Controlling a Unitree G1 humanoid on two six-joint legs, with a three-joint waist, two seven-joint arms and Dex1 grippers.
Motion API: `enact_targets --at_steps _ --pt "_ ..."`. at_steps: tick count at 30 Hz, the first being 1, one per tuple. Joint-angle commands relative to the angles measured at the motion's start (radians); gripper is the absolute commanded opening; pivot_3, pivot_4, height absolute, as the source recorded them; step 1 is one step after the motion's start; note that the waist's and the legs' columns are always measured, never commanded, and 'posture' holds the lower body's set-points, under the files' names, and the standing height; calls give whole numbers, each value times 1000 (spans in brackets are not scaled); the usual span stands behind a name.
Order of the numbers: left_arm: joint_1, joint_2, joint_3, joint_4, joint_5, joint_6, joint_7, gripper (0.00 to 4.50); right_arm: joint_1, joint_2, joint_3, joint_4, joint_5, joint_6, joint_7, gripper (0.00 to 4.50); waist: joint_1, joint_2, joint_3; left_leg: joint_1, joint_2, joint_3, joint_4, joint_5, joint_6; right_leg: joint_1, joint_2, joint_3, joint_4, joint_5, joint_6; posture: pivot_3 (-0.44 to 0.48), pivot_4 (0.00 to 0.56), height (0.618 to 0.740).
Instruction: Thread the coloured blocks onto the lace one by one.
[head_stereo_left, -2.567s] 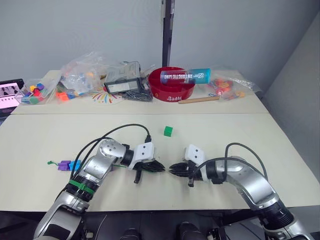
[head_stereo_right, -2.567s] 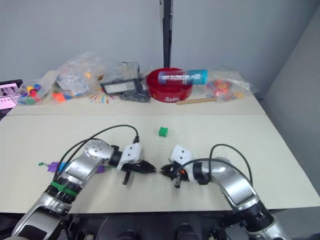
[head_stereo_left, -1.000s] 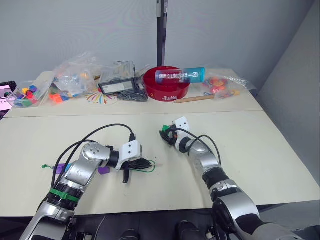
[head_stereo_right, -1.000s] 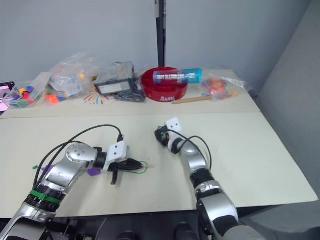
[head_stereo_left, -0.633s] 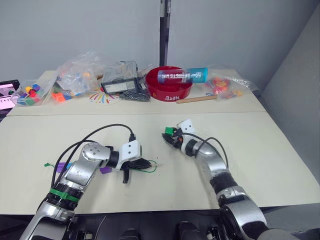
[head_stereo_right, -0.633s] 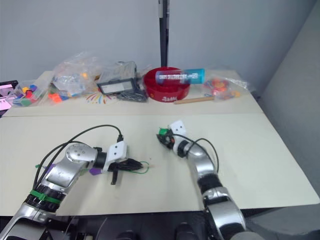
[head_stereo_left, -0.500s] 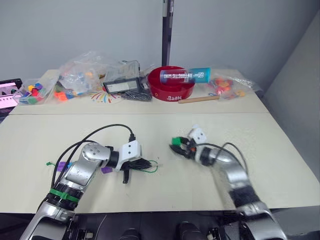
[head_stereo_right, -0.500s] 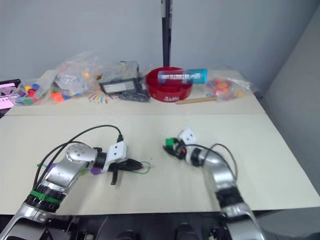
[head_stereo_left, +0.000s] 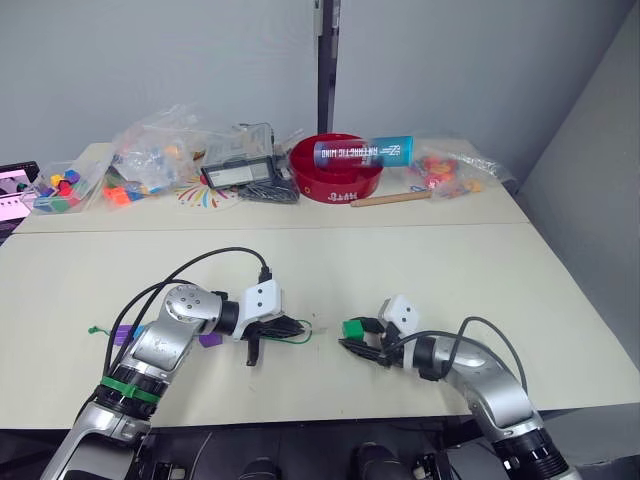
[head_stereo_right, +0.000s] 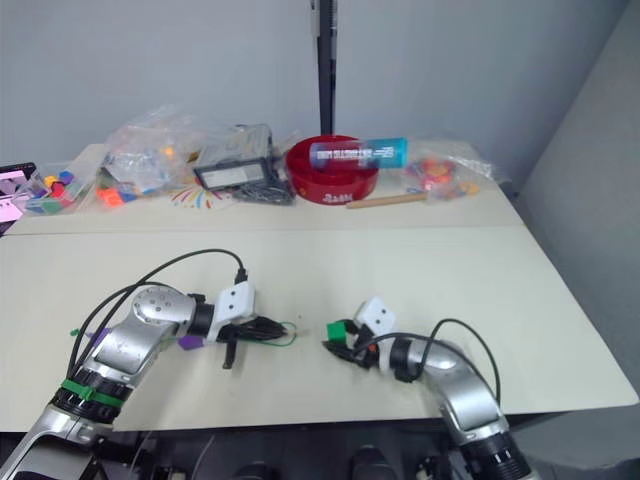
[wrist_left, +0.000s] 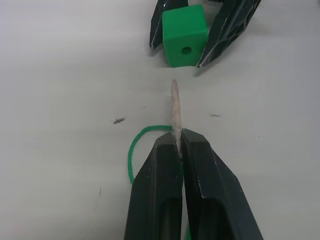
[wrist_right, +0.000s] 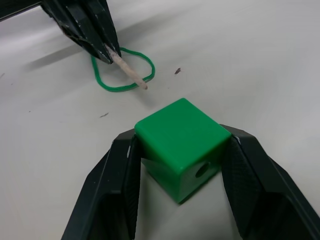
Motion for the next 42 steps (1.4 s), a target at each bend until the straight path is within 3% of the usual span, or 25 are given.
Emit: enact_targets --at_steps 1,6,14,22,25,32,42 --pt "-19 7 9 -20 -16 -11 -7 0 40 0 20 8 -15 67 -36 2805 1 -1 0 0 0 0 0 0 0 0 0 0 0 0 0 0 150 731" --pt "-22 9 9 -25 -16 -8 -15 0 31 -33 -3 -75 55 99 21 4484 3 -1 0 0 0 0 0 0 0 1 0 0 0 0 0 0 150 731" --pt "-14 23 7 -48 -21 -1 -35 0 -125 -188 30 71 24 -41 247 4484 18 -1 0 -1 -1 1 1 0 0 0 -1 0 -2 0 0 0 150 731" --pt "-16 34 0 -91 -18 33 -43 0 -316 -192 93 328 -31 -226 430 4484 17 -1 0 -1 0 1 1 0 0 -1 -1 0 -2 0 0 0 150 731" --pt "-23 51 -22 -138 18 95 -21 0 -337 -175 101 371 -33 -265 465 3691 17 -1 0 -2 0 1 1 0 0 -1 -1 0 -2 0 0 0 150 731" --pt "-46 82 -70 -308 39 321 27 0 -271 -154 84 301 -23 -229 426 1243 17 -1 0 -2 0 0 1 0 0 -1 -1 0 -1 0 0 0 150 731" --pt "-120 114 -165 -407 51 498 44 0 -179 -148 105 100 -37 -99 326 1188 17 -1 0 -1 0 0 1 0 0 0 0 0 -1 0 0 0 150 731"
